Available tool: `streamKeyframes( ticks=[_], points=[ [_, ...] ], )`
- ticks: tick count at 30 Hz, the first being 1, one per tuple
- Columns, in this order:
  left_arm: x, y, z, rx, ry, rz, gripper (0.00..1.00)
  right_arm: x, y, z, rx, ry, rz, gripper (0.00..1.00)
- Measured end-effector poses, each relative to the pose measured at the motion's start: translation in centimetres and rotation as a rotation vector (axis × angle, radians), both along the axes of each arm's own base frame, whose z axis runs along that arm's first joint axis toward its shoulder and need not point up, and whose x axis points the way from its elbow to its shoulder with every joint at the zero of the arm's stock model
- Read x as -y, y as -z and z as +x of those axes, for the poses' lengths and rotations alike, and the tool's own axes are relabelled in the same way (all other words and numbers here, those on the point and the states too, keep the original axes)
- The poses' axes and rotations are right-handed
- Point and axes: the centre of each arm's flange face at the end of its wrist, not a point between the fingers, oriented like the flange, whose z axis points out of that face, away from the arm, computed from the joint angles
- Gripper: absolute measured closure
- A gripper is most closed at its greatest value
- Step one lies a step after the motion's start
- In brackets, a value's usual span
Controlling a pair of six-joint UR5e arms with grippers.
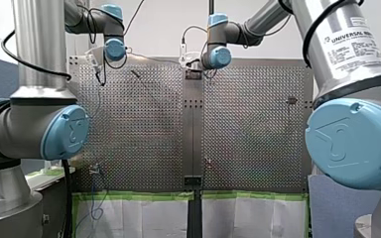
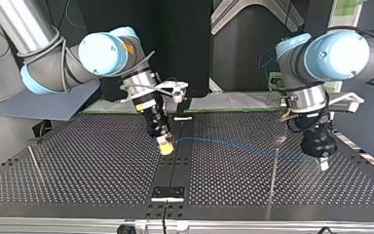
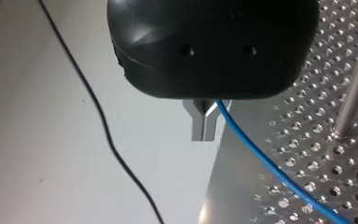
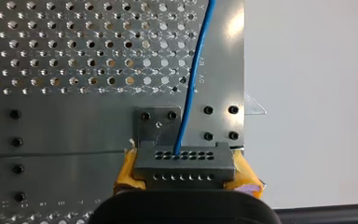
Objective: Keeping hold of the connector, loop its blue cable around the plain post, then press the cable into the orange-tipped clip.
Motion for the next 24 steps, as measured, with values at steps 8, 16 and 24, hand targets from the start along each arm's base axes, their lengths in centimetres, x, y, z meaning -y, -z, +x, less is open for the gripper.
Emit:
streamKeyframes(
  ticks=[8,16,24],
  points=[
    [-0.7,-1.6,3.1,0.033,0.033,-0.016,1.00,1.2,0.0,0.6,0.008,-0.004,-0.010,1.00],
    [-2.1,-0.2,5.5,0.012,0.030,-0.034,1.00,1.9,0.4,1.2,0.006,-0.016,-0.010,1.00],
    [-4.6,0.4,6.5,0.007,0.017,-0.038,1.00,2.7,2.2,1.7,-0.013,-0.019,0.003,1.00]
  ],
)
